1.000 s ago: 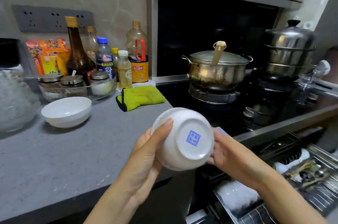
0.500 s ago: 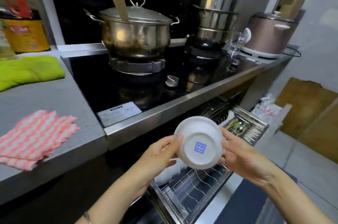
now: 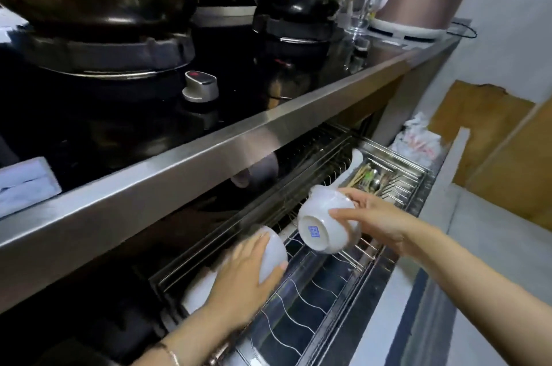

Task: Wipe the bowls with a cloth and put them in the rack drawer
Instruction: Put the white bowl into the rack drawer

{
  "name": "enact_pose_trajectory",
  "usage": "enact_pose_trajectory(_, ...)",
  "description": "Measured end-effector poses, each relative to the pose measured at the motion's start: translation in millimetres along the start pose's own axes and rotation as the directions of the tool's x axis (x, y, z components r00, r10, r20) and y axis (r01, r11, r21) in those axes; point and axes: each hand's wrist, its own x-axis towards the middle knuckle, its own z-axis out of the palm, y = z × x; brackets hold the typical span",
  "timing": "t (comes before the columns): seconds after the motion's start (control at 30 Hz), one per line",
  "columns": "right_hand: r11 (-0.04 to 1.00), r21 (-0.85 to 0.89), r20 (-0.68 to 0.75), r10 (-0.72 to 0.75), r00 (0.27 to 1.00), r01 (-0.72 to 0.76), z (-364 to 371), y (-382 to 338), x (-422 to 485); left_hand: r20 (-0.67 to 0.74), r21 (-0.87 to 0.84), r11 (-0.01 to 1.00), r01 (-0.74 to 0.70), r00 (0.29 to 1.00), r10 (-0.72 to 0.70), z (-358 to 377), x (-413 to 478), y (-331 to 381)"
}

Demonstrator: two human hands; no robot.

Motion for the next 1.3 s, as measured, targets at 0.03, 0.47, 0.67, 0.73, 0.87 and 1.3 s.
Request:
enact_pose_trajectory(0.03,1.0,0.007,-0.002,0.012,1.0,-0.012,1,3,12,0.007,0.058,0.998,0.0,1.0,0.0,5,7,-4)
enact_pose_trajectory(0.47,0.982,-0.109,0.024,0.158,0.987,-0.155,44,13,122,-0.083,0.274,0.959,-0.068,0.992,0.094,52,27,-46)
enact_pose_trajectory(0.67,0.981,-0.012,0.08,0.196,0.977,-0.196,53,20,131,-0.135,0.368,0.923,-0.114,0.975,0.174,55,16,-50)
enact_pose_trajectory(0.73,0.979,0.022,0.096,0.198,0.975,-0.201,56,23,133,-0.145,0.391,0.913,-0.112,0.973,0.181,56,15,-51)
enact_pose_trajectory(0.87,0.975,0.017,0.127,0.219,0.967,-0.223,63,34,136,-0.182,0.424,0.9,-0.104,0.963,0.198,60,14,-50)
enact_pose_trajectory(1.3,0.986,-0.007,0.08,0.164,0.983,-0.164,93,59,131,-0.207,0.424,0.902,-0.086,0.96,0.189,65,16,-53)
